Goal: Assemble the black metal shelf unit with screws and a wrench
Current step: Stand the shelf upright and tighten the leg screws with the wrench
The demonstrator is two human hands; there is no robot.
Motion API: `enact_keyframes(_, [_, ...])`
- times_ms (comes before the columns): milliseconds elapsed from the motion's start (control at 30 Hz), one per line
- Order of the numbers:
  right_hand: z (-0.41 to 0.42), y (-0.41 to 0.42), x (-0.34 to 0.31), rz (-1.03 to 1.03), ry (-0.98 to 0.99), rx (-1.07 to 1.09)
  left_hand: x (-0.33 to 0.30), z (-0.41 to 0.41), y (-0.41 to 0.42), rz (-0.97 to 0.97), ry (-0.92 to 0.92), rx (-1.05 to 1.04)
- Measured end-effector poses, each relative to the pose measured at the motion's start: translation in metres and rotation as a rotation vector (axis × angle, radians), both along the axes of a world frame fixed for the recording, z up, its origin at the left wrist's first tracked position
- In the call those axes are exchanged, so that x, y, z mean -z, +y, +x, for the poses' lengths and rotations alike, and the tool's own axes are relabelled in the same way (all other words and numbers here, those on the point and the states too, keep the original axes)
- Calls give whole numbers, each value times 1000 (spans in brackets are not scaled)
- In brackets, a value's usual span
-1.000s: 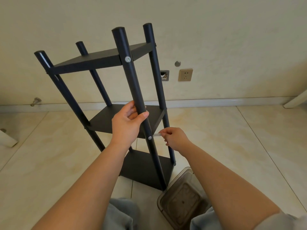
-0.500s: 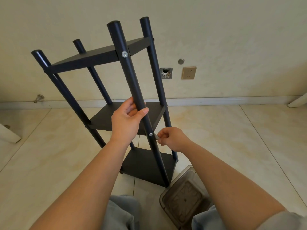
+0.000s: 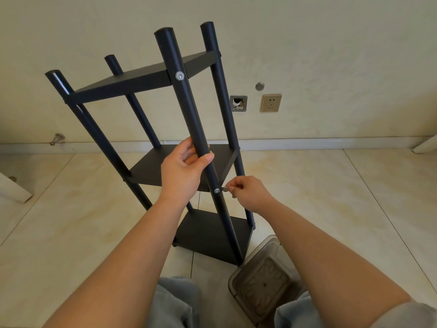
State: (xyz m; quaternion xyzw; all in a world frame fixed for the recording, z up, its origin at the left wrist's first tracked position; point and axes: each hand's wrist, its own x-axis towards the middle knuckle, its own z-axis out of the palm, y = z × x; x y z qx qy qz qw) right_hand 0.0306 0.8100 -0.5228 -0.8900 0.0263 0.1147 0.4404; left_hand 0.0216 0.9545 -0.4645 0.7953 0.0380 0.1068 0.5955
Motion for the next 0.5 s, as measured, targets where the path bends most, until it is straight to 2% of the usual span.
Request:
enact_keyframes(267, [-3, -2, 7, -159, 28, -116, 2, 1, -2, -9, 2, 0])
enact_keyframes(367, [1, -1, 16, -114, 66, -5, 3, 1, -8, -19, 4, 20])
enact_keyframes(500, [11, -9, 29, -63, 164, 265, 6, 2, -29, -36, 1, 30])
